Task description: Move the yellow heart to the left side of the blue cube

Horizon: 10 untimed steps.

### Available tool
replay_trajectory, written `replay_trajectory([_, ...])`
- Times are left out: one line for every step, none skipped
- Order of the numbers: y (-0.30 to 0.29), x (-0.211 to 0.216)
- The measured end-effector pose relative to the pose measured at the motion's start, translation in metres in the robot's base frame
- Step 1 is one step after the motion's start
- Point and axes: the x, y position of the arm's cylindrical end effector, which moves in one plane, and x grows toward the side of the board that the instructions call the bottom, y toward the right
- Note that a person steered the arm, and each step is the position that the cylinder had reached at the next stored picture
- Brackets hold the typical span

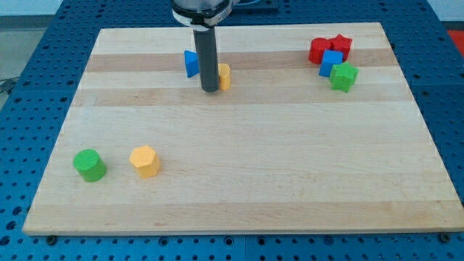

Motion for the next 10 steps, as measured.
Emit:
replay_trajectory([0.000,-0.001])
replay_trajectory([0.000,0.002])
replay_trajectory([0.000,0.031])
replay_trajectory([0.018,0.029])
replay_trajectory([0.018,0.027])
replay_trajectory([0.018,-0.002])
replay_trajectory([0.018,-0.008])
replay_trajectory([0.018,-0.011])
replay_trajectory([0.018,-0.017])
replay_trajectory([0.017,0.011])
